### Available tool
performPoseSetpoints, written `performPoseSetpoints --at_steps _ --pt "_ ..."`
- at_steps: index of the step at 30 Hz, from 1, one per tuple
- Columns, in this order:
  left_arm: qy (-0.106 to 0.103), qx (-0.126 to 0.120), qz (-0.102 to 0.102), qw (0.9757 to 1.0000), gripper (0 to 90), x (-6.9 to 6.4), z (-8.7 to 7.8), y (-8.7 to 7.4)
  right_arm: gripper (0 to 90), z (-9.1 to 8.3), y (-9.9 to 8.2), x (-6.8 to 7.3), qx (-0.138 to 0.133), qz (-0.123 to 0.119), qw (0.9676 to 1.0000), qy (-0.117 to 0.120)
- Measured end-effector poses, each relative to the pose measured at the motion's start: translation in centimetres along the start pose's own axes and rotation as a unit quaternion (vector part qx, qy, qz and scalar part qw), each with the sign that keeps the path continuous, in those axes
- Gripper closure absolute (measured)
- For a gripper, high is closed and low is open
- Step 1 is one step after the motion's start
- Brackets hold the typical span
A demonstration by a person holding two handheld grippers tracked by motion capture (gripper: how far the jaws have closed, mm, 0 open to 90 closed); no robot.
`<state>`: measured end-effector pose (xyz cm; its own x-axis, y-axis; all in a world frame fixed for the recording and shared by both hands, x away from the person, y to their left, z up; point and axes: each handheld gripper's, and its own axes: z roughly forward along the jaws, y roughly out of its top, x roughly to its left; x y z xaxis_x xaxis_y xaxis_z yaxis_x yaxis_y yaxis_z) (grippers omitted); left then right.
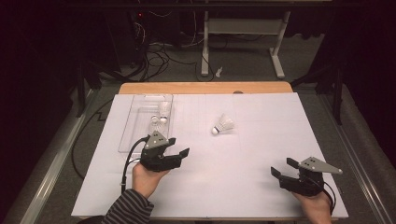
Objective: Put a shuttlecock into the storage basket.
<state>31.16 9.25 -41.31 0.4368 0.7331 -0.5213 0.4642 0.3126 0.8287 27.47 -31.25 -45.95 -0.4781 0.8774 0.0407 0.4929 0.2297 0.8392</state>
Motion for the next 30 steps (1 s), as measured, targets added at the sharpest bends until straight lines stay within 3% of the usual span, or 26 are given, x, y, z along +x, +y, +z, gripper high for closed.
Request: performPoseSetpoints --at_steps 30 --pt "0.004 0.009 -0.004 0.9999 37.5 -0.4 2.4 0.5 27.4 0.0 0.0 0.1 0.0 -0.001 1.0 0.002"
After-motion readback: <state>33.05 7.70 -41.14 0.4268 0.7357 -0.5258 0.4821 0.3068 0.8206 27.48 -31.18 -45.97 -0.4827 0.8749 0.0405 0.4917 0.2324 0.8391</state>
